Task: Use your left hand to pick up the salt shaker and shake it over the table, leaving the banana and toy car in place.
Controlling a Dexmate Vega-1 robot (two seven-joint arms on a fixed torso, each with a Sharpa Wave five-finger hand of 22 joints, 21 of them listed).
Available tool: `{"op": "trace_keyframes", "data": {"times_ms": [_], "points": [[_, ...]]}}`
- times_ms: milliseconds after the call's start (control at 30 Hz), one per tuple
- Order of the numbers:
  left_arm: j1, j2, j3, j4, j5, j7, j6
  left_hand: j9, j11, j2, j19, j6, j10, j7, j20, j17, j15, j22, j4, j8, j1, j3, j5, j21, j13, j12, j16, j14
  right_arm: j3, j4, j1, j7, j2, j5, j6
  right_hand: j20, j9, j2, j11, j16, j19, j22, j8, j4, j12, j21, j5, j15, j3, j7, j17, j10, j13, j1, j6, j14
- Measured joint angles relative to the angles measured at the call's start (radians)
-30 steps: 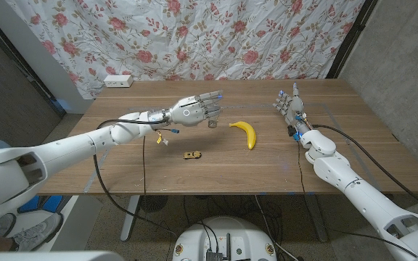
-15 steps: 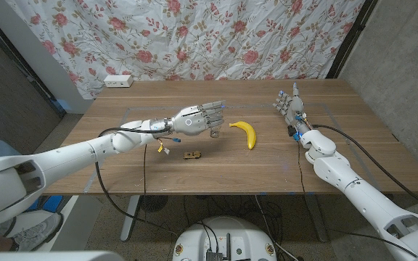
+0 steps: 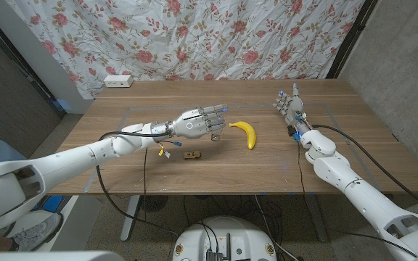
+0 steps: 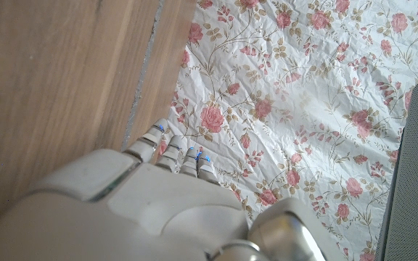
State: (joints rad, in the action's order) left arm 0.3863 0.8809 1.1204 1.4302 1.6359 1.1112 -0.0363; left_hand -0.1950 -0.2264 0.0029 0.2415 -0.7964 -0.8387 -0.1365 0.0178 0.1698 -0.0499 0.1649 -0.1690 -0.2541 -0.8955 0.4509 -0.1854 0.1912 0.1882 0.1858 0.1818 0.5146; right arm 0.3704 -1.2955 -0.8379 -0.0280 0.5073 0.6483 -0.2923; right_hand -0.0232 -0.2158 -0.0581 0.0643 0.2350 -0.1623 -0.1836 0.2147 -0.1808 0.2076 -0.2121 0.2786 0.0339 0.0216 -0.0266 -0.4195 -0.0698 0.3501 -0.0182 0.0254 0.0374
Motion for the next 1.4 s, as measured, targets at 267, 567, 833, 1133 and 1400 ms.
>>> {"op": "trace_keyframes", "data": {"times_ms": [267,567,833,1133,1400], "points": [[0.002,-0.005,-0.017,0.0,0.007,0.0,0.002,0.0,0.002,0.0,0.0,0.002,0.002,-0.002,0.0,-0.002,0.004,0.0,-0.003,0.004,0.0,-0.003,0.0,0.0,0.001,0.0,0.0,-0.004,0.0,0.0,0.0,0.0,0.0,0.0,0.0,0.0,0.0,0.0,0.0,0.0,0.0,0.0,0.0,0.0,0.0,0.0,0.0,0.0,0.0,0.0,0.0,0.0,0.0,0.0,0.0,0.0],[-0.016,-0.009,-0.022,-0.009,0.011,0.003,-0.01,-0.001,0.002,0.003,0.0,0.002,0.002,-0.002,0.0,-0.002,0.004,0.0,-0.003,0.006,0.003,-0.003,0.0,0.0,0.001,0.0,0.0,-0.004,0.0,0.001,0.0,0.0,0.0,0.0,0.0,0.0,0.0,0.0,0.0,0.0,0.0,0.0,0.0,0.0,0.0,0.0,0.0,0.0,0.0,0.0,0.0,0.0,0.0,0.0,0.0,0.0],[-0.036,-0.011,-0.023,-0.021,0.005,0.005,-0.035,-0.001,0.001,0.003,0.0,0.003,0.012,-0.003,0.0,-0.002,0.004,0.0,0.0,0.005,0.003,-0.008,0.0,0.0,0.001,0.0,0.0,-0.004,0.0,0.001,0.0,0.0,0.0,0.0,0.0,0.0,0.0,0.0,0.0,0.0,0.0,0.0,0.0,0.0,0.0,0.0,0.0,0.0,0.0,0.0,0.0,0.0,0.0,0.0,0.0,0.0],[-0.05,-0.012,-0.029,-0.032,-0.001,0.005,-0.053,-0.002,0.001,0.004,0.0,0.003,0.012,-0.003,0.0,-0.002,0.004,0.0,-0.003,0.004,0.004,-0.011,0.001,0.0,0.001,0.0,0.0,-0.004,0.0,0.001,0.0,0.0,0.0,0.0,0.0,0.0,0.0,0.0,0.0,0.0,0.0,0.0,0.0,0.0,0.0,0.0,0.0,0.0,0.0,0.0,0.0,0.0,0.0,0.0,0.0,0.0],[-0.062,-0.013,-0.04,-0.039,-0.002,0.006,-0.063,-0.002,0.005,0.004,0.0,0.003,0.016,-0.003,0.0,-0.002,-0.002,0.0,-0.003,0.004,0.004,-0.011,0.001,0.0,0.001,0.0,0.0,-0.009,0.0,0.001,0.0,0.0,0.0,0.0,0.0,0.0,0.0,0.0,0.0,0.0,0.0,0.0,0.0,0.0,0.0,0.0,0.0,0.0,0.0,0.0,0.0,0.0,0.0,0.0,0.0,0.0]]}}
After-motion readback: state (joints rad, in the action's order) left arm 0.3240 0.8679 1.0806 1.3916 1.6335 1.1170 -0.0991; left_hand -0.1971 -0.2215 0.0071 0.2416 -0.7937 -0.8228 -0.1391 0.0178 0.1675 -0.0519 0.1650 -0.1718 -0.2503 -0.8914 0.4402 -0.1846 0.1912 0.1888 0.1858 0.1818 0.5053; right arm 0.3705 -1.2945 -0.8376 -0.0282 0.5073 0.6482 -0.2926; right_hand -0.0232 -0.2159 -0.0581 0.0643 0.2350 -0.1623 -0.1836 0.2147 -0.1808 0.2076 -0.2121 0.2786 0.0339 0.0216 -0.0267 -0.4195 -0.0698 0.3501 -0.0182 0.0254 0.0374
